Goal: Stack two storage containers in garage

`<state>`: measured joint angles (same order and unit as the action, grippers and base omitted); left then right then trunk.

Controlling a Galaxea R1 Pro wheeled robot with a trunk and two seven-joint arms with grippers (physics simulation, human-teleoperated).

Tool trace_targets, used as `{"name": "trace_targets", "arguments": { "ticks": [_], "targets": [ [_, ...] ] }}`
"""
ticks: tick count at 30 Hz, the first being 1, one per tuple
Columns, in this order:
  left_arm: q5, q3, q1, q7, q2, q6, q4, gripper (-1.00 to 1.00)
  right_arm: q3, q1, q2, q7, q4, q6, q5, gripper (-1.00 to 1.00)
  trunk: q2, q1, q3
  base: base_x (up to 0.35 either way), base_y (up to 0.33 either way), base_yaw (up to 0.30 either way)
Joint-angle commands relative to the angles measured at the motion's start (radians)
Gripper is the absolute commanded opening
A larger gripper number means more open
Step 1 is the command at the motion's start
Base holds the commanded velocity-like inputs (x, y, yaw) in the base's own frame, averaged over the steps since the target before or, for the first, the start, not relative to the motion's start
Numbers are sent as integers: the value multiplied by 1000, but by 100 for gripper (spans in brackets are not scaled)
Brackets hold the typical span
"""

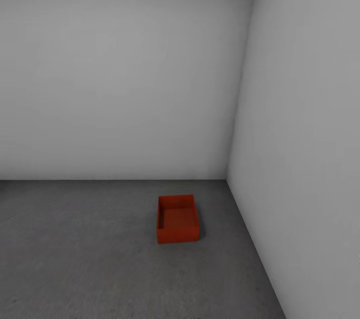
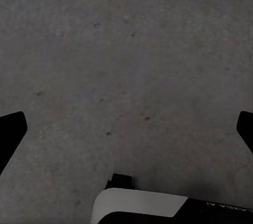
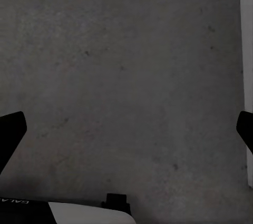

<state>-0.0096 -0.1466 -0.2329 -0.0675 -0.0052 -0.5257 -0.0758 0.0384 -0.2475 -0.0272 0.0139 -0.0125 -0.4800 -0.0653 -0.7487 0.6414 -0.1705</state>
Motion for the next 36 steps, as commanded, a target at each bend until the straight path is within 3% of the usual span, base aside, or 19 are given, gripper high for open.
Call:
{"name": "trace_targets", "arguments": {
  "ticks": [1,8,28,36],
  "targets": [
    [-1,-2,-2,-3,0,-7,-4,100,3,-1,0,1,-1,-3,-4,100,-1,0,-1,0,0,0],
    [0,-3,-2,-1,-2,-6,-4,100,1,-1,0,1,-2,-3,-4,100,-1,0,-1,0,0,0],
    [-1,-4,-2,-3,1,-7,-3,100,1,-1,0,1,-1,-3,-4,100,139,-76,61,-2,0,0],
    [-1,-4,-2,-3,1,-7,-4,100,1,-1,0,1,-1,-3,-4,100,195,-107,86,-283,0,0]
  ]
}}
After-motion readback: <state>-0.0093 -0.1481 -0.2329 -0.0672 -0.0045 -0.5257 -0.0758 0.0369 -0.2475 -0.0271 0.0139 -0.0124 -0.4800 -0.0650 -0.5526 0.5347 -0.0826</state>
